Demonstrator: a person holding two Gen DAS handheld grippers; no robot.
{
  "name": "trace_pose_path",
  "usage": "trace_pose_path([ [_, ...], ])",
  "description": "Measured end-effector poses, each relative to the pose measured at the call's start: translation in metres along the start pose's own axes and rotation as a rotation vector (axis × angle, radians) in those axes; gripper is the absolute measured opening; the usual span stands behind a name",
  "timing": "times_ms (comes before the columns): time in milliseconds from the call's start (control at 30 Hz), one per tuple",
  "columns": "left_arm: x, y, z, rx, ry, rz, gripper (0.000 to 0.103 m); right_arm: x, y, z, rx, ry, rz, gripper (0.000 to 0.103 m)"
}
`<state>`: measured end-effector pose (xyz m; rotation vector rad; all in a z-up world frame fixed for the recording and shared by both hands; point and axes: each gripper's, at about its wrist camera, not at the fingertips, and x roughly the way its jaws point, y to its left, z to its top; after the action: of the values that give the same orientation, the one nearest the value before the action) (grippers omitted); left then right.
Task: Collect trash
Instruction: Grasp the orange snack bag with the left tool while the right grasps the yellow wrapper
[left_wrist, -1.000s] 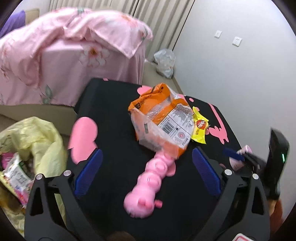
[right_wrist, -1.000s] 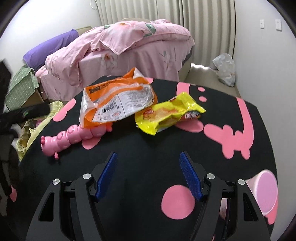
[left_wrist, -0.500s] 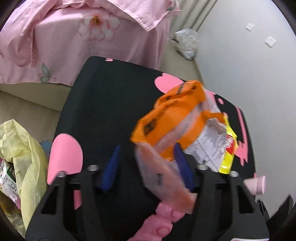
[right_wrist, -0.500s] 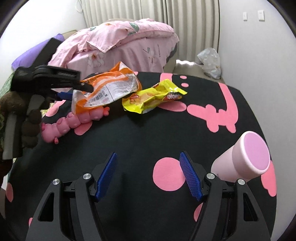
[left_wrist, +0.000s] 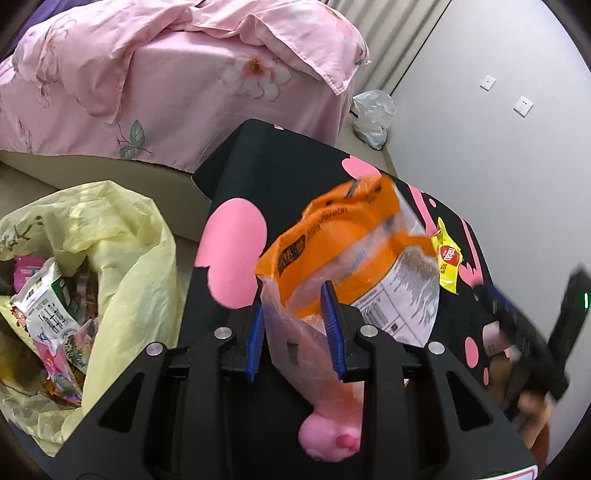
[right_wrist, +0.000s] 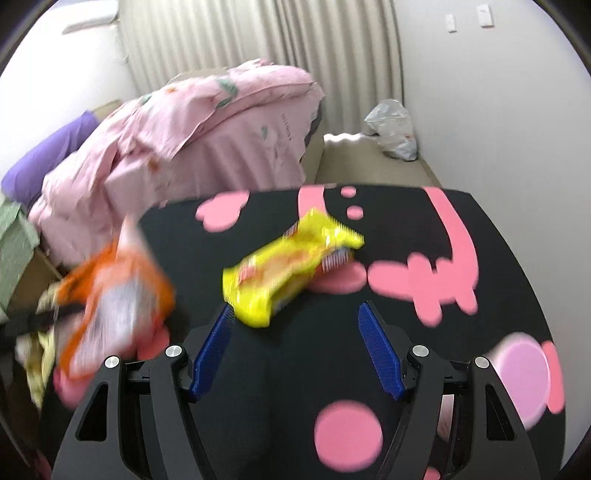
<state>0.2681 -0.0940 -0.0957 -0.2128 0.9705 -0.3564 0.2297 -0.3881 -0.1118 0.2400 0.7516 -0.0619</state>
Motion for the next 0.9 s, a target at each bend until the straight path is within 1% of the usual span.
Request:
trace_pose_path([
  [133,-0.005,0.009,-0.003,-0.018,-0.003,-0.015,0.028,0.03,0.005,0.023,0.035,0.027,-0.014,0.067],
  [167,-0.006,0.011,-0.004,-0.021,-0.004,-0.018,0.029,0.043,0.008,0.028,0.04,0.047,-0.022,0.067],
  [267,-0.005,0.014,-0.005,-0.027,-0.003,-0.028,0.03,0.061,0.013,0.032,0.035,0.08,-0.039,0.066],
  [333,-0.005,0.016,-0.006,-0.023,-0.004,-0.033,0.031,0.069,0.017,0.031,0.018,0.088,-0.036,0.06],
  [367,-0.005,0.016,-0.006,-0.021,-0.004,-0.035,0.031,0.069,0.018,0.03,0.008,0.079,-0.026,0.058],
  [433,-0.006,0.019,-0.007,-0.021,-0.006,-0.046,0.032,0.069,0.02,0.028,-0.01,0.07,-0.017,0.041],
  [500,-0.006,0.02,-0.007,-0.025,-0.008,-0.057,0.032,0.065,0.023,0.027,-0.047,0.07,-0.003,0.033],
  [533,-0.006,0.02,-0.007,-0.025,-0.01,-0.059,0.031,0.061,0.025,0.026,-0.07,0.07,0.007,0.017],
  [600,-0.007,0.019,-0.007,-0.025,-0.016,-0.064,0.029,0.049,0.027,0.023,-0.093,0.072,0.035,0.014],
  [633,-0.009,0.018,-0.008,-0.023,-0.02,-0.07,0.026,0.046,0.028,0.023,-0.099,0.069,0.037,0.013],
  [667,-0.011,0.016,-0.007,-0.021,-0.023,-0.075,0.024,0.032,0.029,0.019,-0.128,0.054,0.038,0.013],
  [733,-0.016,0.011,-0.007,-0.013,-0.031,-0.084,0.022,0.018,0.03,0.014,-0.149,0.039,0.046,0.012],
  [800,-0.024,0.003,-0.008,0.005,-0.043,-0.091,0.019,-0.005,0.028,0.006,-0.165,0.02,0.065,0.012],
  [900,-0.041,-0.012,-0.012,0.048,-0.062,-0.102,0.019,-0.035,0.021,-0.006,-0.171,-0.001,0.085,0.012],
])
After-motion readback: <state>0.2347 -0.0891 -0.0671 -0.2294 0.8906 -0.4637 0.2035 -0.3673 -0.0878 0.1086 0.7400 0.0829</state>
